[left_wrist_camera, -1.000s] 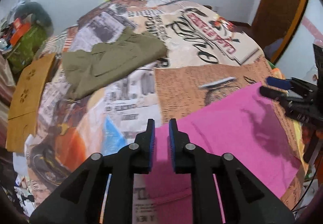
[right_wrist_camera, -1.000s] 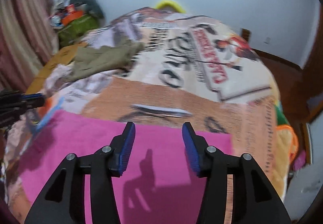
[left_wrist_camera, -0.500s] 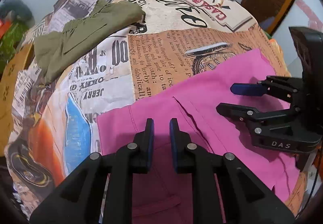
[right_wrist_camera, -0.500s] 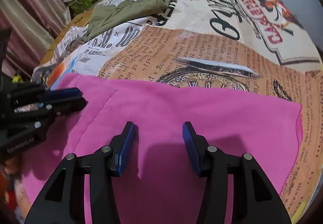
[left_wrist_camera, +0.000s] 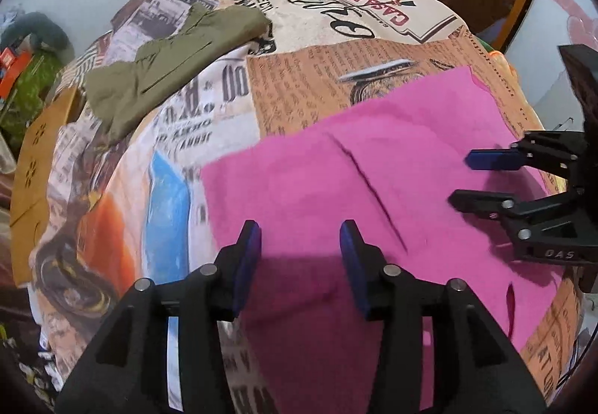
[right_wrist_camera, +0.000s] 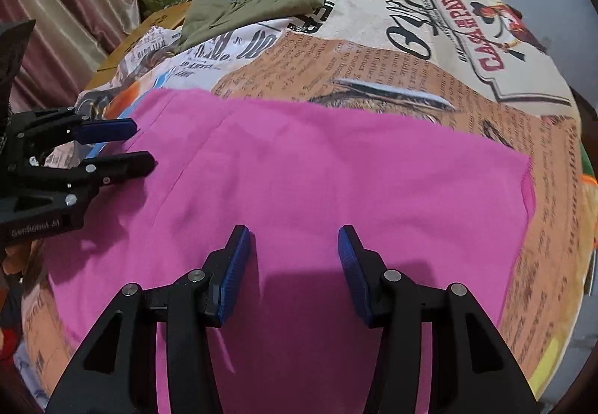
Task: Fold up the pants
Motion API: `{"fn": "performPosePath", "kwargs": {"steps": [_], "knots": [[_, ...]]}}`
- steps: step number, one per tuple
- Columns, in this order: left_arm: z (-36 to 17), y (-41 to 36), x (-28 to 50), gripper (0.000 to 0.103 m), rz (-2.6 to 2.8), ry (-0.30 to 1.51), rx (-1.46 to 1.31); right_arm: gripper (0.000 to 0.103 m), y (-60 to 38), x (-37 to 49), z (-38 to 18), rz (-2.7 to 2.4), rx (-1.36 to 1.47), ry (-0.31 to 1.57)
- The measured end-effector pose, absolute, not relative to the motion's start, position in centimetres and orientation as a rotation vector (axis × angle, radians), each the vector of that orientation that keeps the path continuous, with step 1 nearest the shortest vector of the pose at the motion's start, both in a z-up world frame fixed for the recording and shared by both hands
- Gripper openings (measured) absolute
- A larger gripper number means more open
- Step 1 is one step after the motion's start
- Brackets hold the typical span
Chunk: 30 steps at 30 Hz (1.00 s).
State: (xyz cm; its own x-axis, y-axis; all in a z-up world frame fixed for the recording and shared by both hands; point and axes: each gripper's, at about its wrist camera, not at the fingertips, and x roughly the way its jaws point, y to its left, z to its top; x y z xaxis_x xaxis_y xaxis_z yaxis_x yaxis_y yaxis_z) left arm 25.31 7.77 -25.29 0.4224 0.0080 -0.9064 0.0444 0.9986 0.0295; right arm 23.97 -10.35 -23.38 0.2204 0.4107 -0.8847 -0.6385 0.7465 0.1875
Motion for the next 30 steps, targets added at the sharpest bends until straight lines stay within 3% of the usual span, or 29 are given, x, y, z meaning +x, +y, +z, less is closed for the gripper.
{"fn": "performPosePath", "kwargs": {"steps": [14, 30], "knots": [[-24.1, 8.4, 19.1, 0.058, 0.028, 1.114, -0.042, 0.049, -13.3, 18.5, -22.1, 0.669, -0.239, 1.108], [-20.4, 9.8, 14.1, 0.062, 0.046, 1.062, -0.282, 0.051, -13.5, 14.7, -17.2, 0.652, -0.172, 0.945]]}}
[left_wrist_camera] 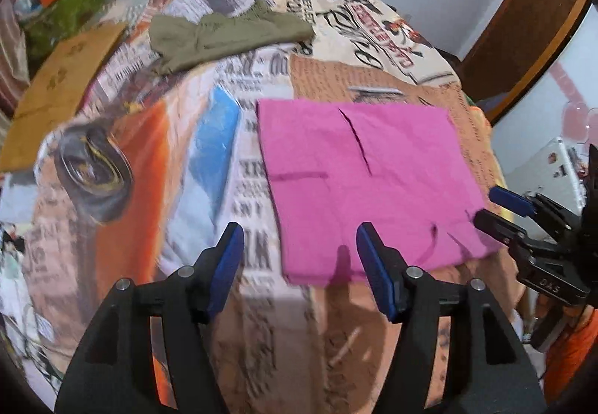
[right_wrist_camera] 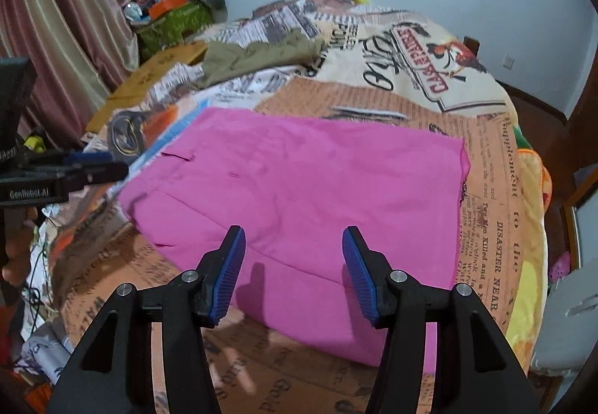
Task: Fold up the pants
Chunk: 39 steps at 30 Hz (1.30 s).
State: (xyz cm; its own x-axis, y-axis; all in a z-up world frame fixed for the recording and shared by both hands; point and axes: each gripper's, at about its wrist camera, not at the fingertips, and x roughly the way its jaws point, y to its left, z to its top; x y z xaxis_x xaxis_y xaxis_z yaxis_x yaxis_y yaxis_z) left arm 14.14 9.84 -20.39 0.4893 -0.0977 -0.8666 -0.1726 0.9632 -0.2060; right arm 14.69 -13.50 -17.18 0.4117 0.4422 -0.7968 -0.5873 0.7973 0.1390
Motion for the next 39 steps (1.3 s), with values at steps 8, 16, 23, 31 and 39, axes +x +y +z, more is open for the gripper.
{"fn": "performPosePath", "kwargs": {"steps": [8, 16, 23, 31, 39], "knots": [[-22.2, 7.8, 12.1, 0.063, -0.037, 1.125, -0.384, 0.051, -13.3, 13.6, -19.3, 0.645, -0.175, 0.952], [-23.7, 6.7, 12.4, 0.074, -0.103, 1.149, -0.510, 0.051, -14.2, 14.0, -21.1, 0.645, -0.124, 0.987], [-24.9, 8.0, 13.8, 0.081, -0.103, 1.133, -0.694, 0.052, -14.3, 14.0, -21.9, 0.677, -0.120, 0.995], [-25.6, 9.5, 15.3, 0.071, -0.010, 1.121, -0.800, 0.052, -14.6, 14.2, -22.2, 0.704, -0.101, 1.002], [-25.6, 9.6, 16.0, 0.029, 0.089, 1.127, -0.695, 0.052, -14.6, 14.2, -22.3, 0.705, -0.096, 1.004]]}}
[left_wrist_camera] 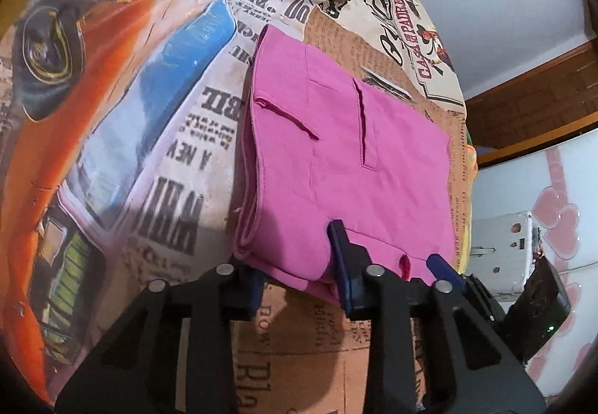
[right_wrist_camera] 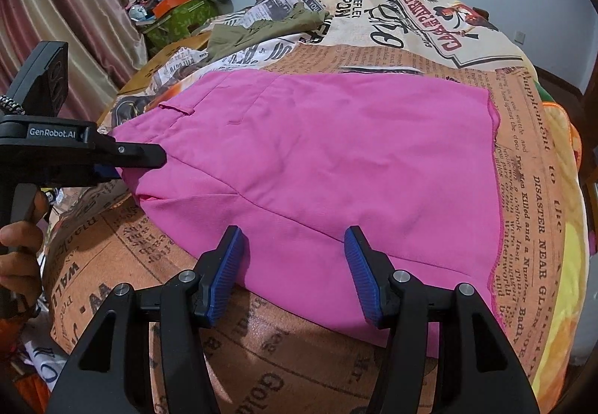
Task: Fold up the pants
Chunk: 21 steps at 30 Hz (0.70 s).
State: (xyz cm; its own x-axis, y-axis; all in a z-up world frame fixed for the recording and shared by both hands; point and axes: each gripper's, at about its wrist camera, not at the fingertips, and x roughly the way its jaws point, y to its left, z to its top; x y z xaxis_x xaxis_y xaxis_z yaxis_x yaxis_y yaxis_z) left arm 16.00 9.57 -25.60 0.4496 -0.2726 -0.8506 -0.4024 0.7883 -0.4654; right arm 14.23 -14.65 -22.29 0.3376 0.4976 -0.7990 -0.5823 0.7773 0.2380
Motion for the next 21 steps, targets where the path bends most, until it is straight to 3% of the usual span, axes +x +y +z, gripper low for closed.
{"fn": "performPosePath", "kwargs": {"steps": [5, 21], "knots": [[-23.8, 9.8, 15.0, 0.021, 0.170, 1.038, -0.581, 0.052, -14.7, 14.3, -22.2, 0.698, -0.090, 1.009], [-19.8, 11.6, 11.4, 0.021, 0.450, 0.856, -0.129, 0.052, -14.5, 13.6, -22.1, 0.705, -0.082, 1.012]]}}
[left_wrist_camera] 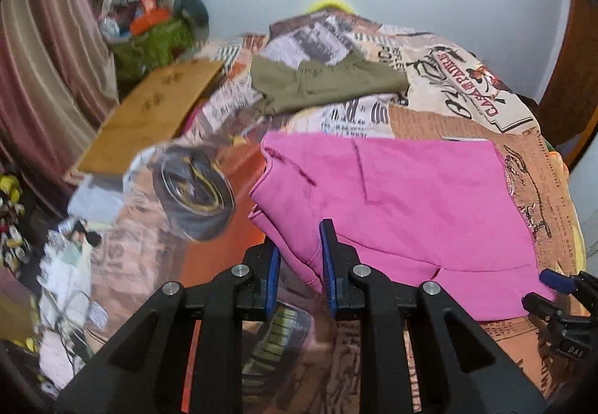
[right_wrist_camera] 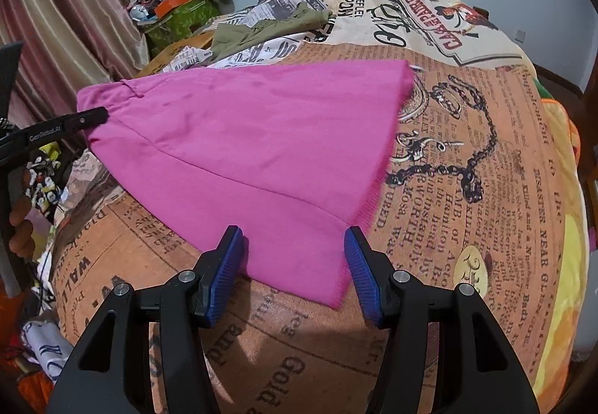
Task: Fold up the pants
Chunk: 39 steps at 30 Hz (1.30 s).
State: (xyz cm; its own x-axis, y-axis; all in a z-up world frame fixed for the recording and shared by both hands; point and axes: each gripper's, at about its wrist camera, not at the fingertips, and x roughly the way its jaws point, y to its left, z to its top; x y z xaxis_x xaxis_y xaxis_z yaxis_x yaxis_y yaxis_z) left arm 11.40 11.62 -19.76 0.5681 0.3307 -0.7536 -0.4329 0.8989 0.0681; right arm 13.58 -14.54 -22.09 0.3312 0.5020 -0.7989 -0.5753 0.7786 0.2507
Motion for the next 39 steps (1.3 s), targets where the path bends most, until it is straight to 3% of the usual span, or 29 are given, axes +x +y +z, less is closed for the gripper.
{"fn": "performPosePath", "kwargs": {"steps": [16, 31, 39], "knots": [[-13.3, 3.9, 14.8, 0.015, 0.235, 0.689, -0.013, 0.053, -15.1, 13.5, -22.3, 0.692, -0.051, 1.016], [-14.4, -0.8, 18.2, 0.014, -0.018, 0.816, -0.043, 0.053, -18.6, 14.4, -20.4, 0.604, 0.049, 0.968], [-15.7, -1.9, 19.0, 0.014, -0.101, 0.874, -0.089, 0.053, -18.8, 14.2, -23.1, 0.590, 0.030, 1.029]]}}
